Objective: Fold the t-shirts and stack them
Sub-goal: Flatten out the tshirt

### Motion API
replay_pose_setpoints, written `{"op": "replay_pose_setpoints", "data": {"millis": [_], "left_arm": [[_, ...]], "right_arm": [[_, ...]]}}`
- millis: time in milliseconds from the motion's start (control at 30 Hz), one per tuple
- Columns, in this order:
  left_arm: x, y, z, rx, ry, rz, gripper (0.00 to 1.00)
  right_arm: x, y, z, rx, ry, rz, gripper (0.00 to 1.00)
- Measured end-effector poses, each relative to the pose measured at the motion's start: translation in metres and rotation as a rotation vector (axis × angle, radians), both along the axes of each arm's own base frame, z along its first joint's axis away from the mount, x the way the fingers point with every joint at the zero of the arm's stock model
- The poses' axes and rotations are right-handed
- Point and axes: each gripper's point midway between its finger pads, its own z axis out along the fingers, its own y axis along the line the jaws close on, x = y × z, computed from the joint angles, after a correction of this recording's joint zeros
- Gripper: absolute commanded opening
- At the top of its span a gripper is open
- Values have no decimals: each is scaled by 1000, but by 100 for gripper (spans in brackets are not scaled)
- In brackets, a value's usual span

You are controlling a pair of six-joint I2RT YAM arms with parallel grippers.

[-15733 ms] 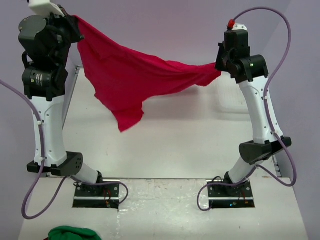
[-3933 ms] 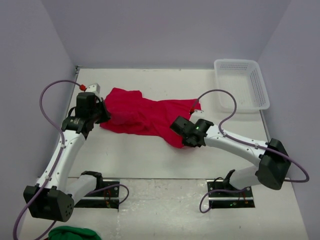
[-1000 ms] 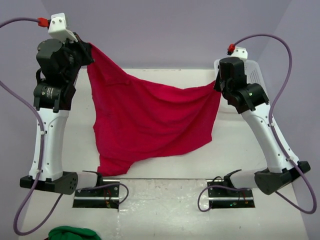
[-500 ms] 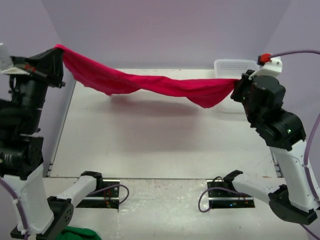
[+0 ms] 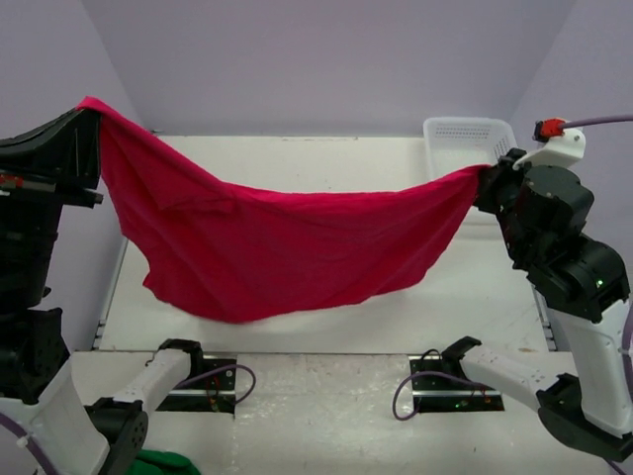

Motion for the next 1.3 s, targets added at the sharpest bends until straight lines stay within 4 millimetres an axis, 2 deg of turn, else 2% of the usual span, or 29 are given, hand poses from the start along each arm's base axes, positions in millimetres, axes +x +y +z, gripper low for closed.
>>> {"op": "replay_pose_setpoints", "data": {"millis": [67, 133, 200, 267, 333, 367, 433, 500, 567, 633, 733, 933, 1033, 1300], "left_arm": [[15, -1, 0, -4, 24, 1, 0], [43, -3, -7, -5, 72, 3, 0], [81, -3, -21, -5, 147, 17, 0], [128, -4, -42, -4, 241, 35, 0], [180, -5, -75, 1, 349, 54, 0], [203, -5, -97, 4, 407, 66, 0], [254, -5, -157, 20, 565, 94, 0], [292, -5, -210, 37, 692, 118, 0], [318, -4, -256, 62, 793, 135, 0], [335, -4, -291, 82, 869, 146, 0], [352, -2, -327, 106, 930, 161, 0], [380, -1, -359, 139, 950, 178, 0], [393, 0, -377, 151, 966, 188, 0], [410, 2, -422, 175, 1039, 196, 0]], "right_arm": [[8, 5, -2, -10, 16, 1, 0], [19, 12, -9, -26, 44, 1, 0], [39, 24, -18, -49, 81, 2, 0], [64, 39, -35, -78, 130, 5, 0], [91, 57, -57, -110, 186, 10, 0], [108, 68, -75, -135, 232, 13, 0], [137, 87, -112, -176, 313, 27, 0], [160, 102, -153, -218, 400, 37, 0], [178, 110, -184, -247, 466, 42, 0], [191, 113, -205, -265, 509, 38, 0], [208, 114, -214, -262, 525, 38, 0], [239, 101, -204, -230, 496, 34, 0], [254, 96, -208, -221, 494, 33, 0], [279, 81, -267, -245, 608, 38, 0]]}}
